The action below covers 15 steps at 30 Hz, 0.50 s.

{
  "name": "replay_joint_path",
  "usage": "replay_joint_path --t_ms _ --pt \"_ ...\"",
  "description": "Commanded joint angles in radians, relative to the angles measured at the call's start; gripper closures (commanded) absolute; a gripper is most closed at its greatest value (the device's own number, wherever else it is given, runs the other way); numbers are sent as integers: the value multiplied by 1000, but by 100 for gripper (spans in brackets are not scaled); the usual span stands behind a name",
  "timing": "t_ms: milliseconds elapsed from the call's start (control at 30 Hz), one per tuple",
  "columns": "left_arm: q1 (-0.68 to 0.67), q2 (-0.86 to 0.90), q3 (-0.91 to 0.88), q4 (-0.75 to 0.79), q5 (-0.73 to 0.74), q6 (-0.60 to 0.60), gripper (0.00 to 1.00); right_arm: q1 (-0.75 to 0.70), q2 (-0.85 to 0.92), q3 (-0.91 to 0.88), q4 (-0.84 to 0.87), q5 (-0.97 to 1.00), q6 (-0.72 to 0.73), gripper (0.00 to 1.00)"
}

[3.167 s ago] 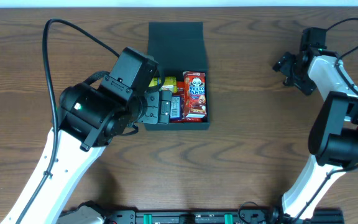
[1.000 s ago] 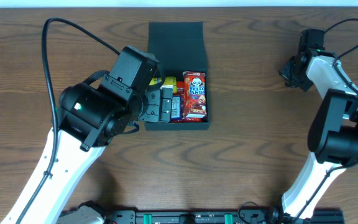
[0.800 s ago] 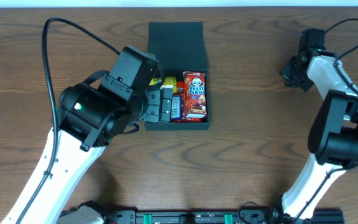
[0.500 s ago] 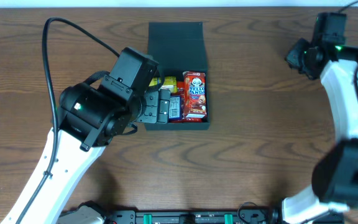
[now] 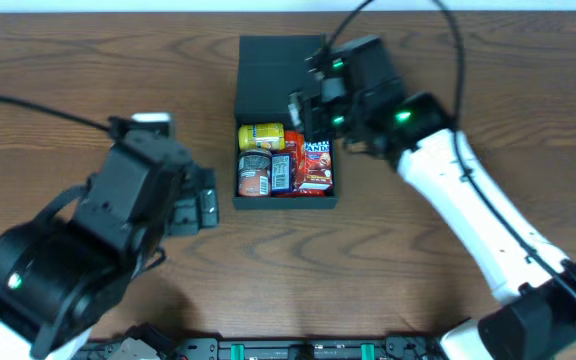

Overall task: Pack container
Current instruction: 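Carry the black wrapper into the box and release it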

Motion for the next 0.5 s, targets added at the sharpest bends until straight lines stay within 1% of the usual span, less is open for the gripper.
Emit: replay_joint_path --t_ms 0,167,267,467 --pt "2 7 3 -24 -29 -7 5 25 78 2 7 133 119 99" --pt "2 14 2 -46 -18 -8 5 13 210 2 64 132 192 98" --pt "2 14 3 -47 -10 -8 5 12 268 2 82 131 202 98" --pt "2 15 3 -47 -10 -8 5 16 307 2 90 132 217 99"
